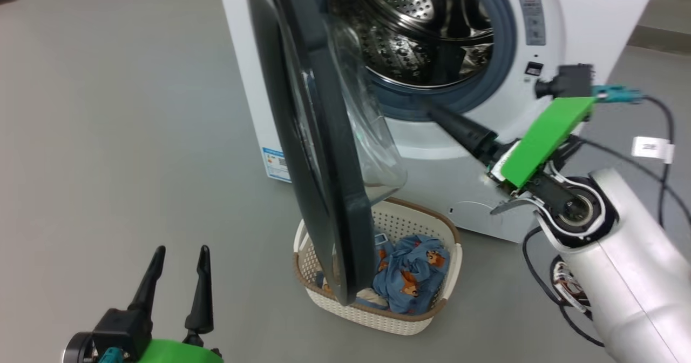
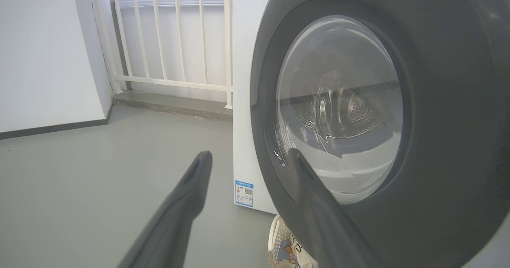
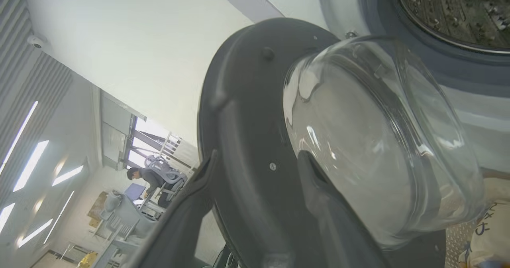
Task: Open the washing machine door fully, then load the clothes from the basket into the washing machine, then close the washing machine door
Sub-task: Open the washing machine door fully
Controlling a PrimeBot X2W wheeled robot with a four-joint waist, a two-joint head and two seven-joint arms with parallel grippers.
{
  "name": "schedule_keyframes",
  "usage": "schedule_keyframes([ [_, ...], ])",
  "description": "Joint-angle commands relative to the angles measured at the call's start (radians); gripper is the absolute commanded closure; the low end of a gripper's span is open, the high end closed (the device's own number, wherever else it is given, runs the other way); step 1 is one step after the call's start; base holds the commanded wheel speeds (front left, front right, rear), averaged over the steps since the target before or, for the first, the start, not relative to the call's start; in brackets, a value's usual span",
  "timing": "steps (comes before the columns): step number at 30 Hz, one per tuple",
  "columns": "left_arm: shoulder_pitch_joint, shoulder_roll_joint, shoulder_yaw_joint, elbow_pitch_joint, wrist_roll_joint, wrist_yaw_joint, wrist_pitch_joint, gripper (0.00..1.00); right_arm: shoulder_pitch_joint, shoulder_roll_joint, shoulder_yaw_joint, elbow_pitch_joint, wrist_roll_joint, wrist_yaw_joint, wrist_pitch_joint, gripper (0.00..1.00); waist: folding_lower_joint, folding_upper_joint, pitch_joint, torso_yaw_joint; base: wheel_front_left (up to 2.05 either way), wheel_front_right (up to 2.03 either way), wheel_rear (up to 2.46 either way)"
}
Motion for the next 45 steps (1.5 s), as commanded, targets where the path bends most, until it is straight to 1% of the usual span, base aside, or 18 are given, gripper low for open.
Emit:
schedule_keyframes([
  [1,-0.031,0.02,0.028,-0.036,0.02,-0.006,-0.006,0.0,0.02,-0.006,0.012,-0.078,-0.036,0.005,-0.056,0.0,0.0,0.0,-0.006,-0.033,0.0,0.0,0.0],
  [5,-0.024,0.016,0.041,-0.052,0.009,-0.007,-0.006,0.0,0.076,-0.074,0.045,-0.214,-0.131,0.005,-0.234,0.0,0.0,0.0,-0.007,-0.076,0.0,0.0,0.0],
  [11,-0.013,0.016,0.058,-0.073,0.013,-0.009,-0.006,0.0,0.132,-0.193,0.093,-0.312,-0.239,0.005,-0.481,0.0,0.0,0.0,-0.008,-0.147,0.0,0.0,0.0],
  [13,-0.01,0.018,0.065,-0.08,0.013,-0.01,-0.006,0.0,0.144,-0.234,0.115,-0.32,-0.289,0.005,-0.564,0.0,0.0,0.0,-0.009,-0.171,0.0,0.0,0.0],
  [16,-0.004,0.019,0.076,-0.085,0.016,-0.011,-0.006,0.0,0.169,-0.28,0.138,-0.308,-0.334,0.005,-0.654,0.0,0.0,0.0,-0.011,-0.203,0.0,0.0,0.0],
  [18,0.003,0.018,0.082,-0.092,0.02,-0.009,-0.006,0.0,0.187,-0.307,0.139,-0.287,-0.368,0.005,-0.683,0.0,0.0,0.0,-0.012,-0.223,0.0,0.0,0.0],
  [21,0.014,0.016,0.088,-0.099,0.024,-0.009,-0.006,0.0,0.217,-0.33,0.118,-0.256,-0.42,0.005,-0.704,0.0,0.0,0.0,-0.014,-0.249,0.0,0.0,0.0],
  [25,0.024,0.014,0.097,-0.107,0.031,-0.007,-0.006,0.0,0.27,-0.33,0.051,-0.23,-0.505,0.005,-0.717,0.0,0.0,0.0,-0.015,-0.277,0.0,0.0,0.0],
  [29,0.036,0.012,0.11,-0.122,0.037,0.0,-0.006,0.0,0.338,-0.319,-0.029,-0.243,-0.607,0.005,-0.719,0.0,0.0,0.0,-0.015,-0.301,0.0,0.0,0.0],
  [35,0.053,0.007,0.119,-0.134,0.042,0.004,-0.006,0.0,0.453,-0.268,-0.14,-0.272,-0.73,0.005,-0.719,0.0,0.0,0.0,-0.014,-0.33,0.0,0.0,0.0],
  [39,0.058,0.004,0.128,-0.144,0.036,0.002,-0.006,0.0,0.516,-0.235,-0.194,-0.283,-0.796,0.005,-0.72,0.0,0.0,0.0,-0.012,-0.344,0.0,0.0,0.0],
  [42,0.059,0.001,0.135,-0.15,0.028,0.0,-0.006,0.0,0.537,-0.221,-0.22,-0.286,-0.822,0.005,-0.72,0.0,0.0,0.0,-0.01,-0.351,0.0,0.0,0.0],
  [45,0.062,-0.001,0.145,-0.155,0.028,-0.001,-0.006,0.0,0.562,-0.192,-0.258,-0.288,-0.825,0.005,-0.72,0.0,0.0,0.0,-0.007,-0.36,0.0,0.0,0.0],
])
